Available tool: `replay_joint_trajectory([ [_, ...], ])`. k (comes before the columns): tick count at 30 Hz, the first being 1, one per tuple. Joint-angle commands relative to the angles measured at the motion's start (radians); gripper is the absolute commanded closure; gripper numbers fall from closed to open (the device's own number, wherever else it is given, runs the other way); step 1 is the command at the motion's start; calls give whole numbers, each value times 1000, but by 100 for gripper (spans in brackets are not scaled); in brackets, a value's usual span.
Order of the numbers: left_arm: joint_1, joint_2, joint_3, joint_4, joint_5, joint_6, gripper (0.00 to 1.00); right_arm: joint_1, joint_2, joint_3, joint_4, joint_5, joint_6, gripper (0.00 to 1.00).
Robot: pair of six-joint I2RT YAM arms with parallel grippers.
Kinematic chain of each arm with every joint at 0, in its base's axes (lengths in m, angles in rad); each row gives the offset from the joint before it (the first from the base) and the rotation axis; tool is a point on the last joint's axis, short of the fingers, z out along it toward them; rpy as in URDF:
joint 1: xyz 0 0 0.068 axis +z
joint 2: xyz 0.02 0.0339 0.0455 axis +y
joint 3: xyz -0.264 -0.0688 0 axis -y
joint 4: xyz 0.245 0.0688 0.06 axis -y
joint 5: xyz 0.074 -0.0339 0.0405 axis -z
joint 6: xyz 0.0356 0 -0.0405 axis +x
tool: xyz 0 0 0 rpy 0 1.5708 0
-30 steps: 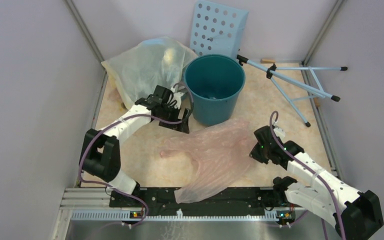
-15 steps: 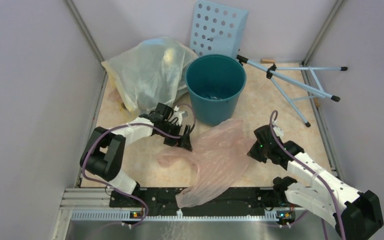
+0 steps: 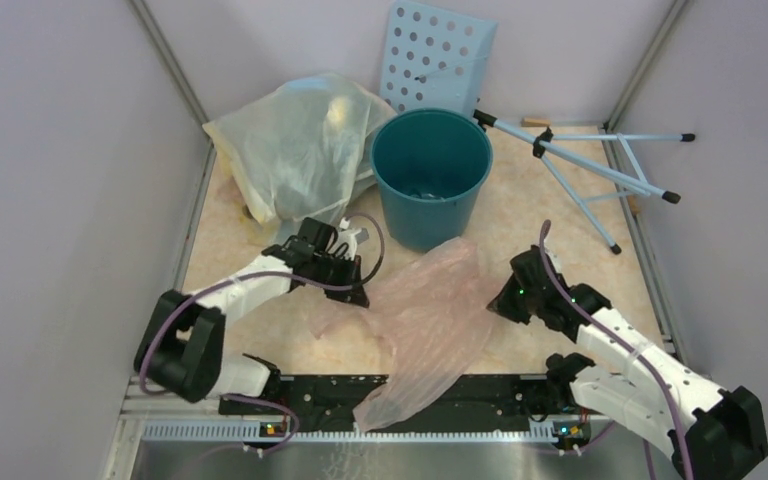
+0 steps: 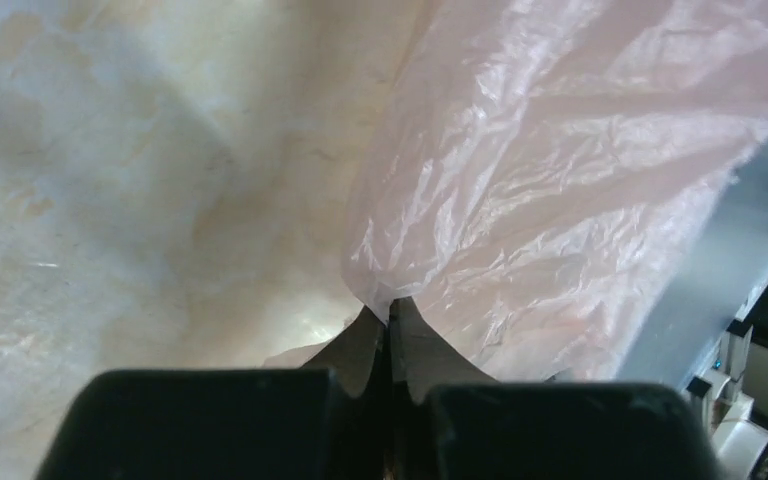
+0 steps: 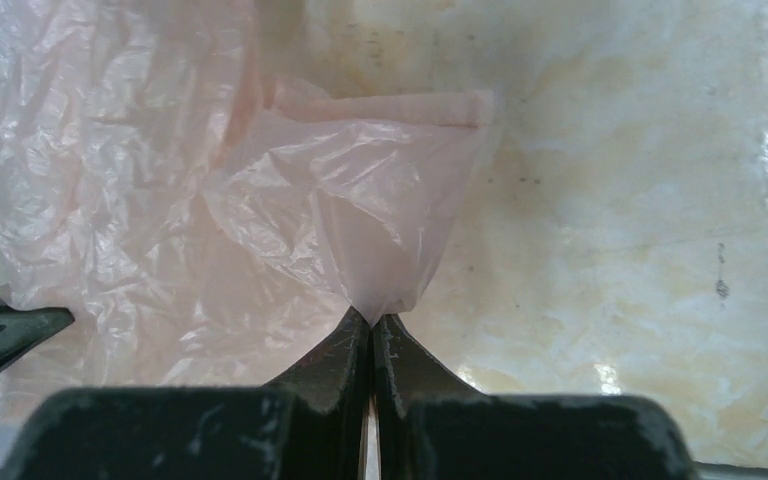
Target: Put the trash bags into the trash bin
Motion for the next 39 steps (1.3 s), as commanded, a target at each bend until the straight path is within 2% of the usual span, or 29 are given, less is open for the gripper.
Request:
replay_joint_trajectory([
  [1,-3,-174,54,-65,112,-1,100,-10,-79,80,90,-86,-114,100],
  [9,-3,-344,177,-245,269,-1,100,-10,-219,234,123,-148,-250,100],
  [13,-6,-412,255,-221,342,-92,100,-10,-241,340,135,-168,-295,100],
  [17,-6,-438,356,-151,335,-184,100,-10,-204,445,174,-183,-338,100],
  [21,-5,-401,470,-65,317,-291,100,-11,-86,579,180,-157,-356,100],
  [24,-4,-312,592,-108,286,-331,100,-10,63,771,99,-103,-347,100],
  [27,-6,-237,692,-113,275,-353,100,-10,203,912,80,-119,-367,100],
  [33,-4,-202,732,45,243,-470,100,-10,363,1039,109,-38,-357,100],
  [36,-4,-148,799,14,196,-514,100,-10,463,1117,50,1,-352,100],
  [39,-4,-117,846,2,158,-536,100,-13,538,1158,36,49,-362,90],
])
